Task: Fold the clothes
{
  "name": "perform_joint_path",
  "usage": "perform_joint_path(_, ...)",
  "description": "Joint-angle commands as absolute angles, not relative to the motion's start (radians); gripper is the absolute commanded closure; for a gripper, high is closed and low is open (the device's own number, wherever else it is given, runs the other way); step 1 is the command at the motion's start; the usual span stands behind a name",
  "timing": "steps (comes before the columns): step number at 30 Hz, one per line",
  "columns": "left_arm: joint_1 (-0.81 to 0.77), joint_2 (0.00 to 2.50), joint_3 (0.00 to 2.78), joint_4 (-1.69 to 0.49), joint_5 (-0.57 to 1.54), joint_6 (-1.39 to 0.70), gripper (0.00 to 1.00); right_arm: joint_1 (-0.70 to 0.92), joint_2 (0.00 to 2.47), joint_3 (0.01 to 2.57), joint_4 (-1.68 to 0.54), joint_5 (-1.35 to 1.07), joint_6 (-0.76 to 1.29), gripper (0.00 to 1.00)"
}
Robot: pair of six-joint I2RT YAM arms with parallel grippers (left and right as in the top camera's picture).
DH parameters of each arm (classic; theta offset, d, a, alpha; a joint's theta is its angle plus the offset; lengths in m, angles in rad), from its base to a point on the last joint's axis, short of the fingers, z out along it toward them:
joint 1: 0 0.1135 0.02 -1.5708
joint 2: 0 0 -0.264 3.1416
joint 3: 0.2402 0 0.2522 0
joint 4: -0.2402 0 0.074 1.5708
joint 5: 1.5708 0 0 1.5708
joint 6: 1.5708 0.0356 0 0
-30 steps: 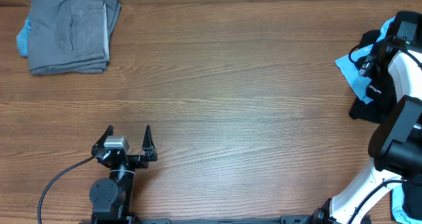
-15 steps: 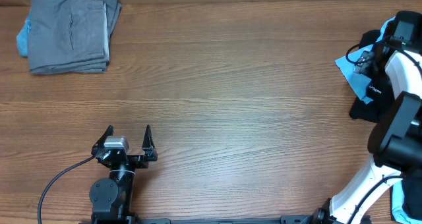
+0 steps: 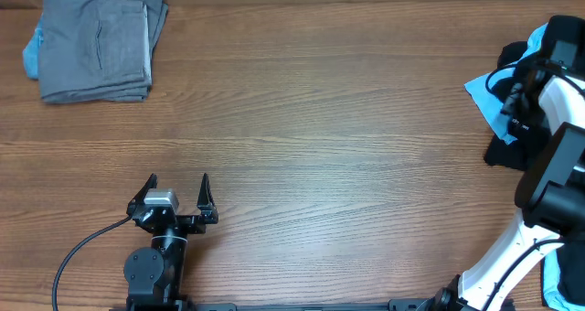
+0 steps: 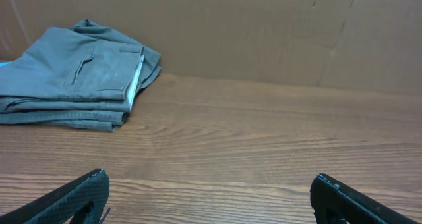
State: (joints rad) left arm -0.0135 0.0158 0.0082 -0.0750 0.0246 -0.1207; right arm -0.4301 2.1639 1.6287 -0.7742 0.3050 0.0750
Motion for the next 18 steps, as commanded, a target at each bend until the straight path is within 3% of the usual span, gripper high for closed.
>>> perform_joint_path(1,-0.013,0.005,0.005,-0.077,0.018,-0.101,0.0,-0.452,2.164,1.629,-0.772,0.262,0.078,0.38)
perform_joint_path(16,-0.013,0.005,0.005,-0.077,0.018,-0.101,0.0,-0.459,2.171,1.627,-0.772,0.192,0.078,0.37)
perform_joint_path(18,-0.013,0.005,0.005,-0.077,0.018,-0.101,0.0,-0.461,2.171,1.625,-0.776,0.193,0.077,0.43)
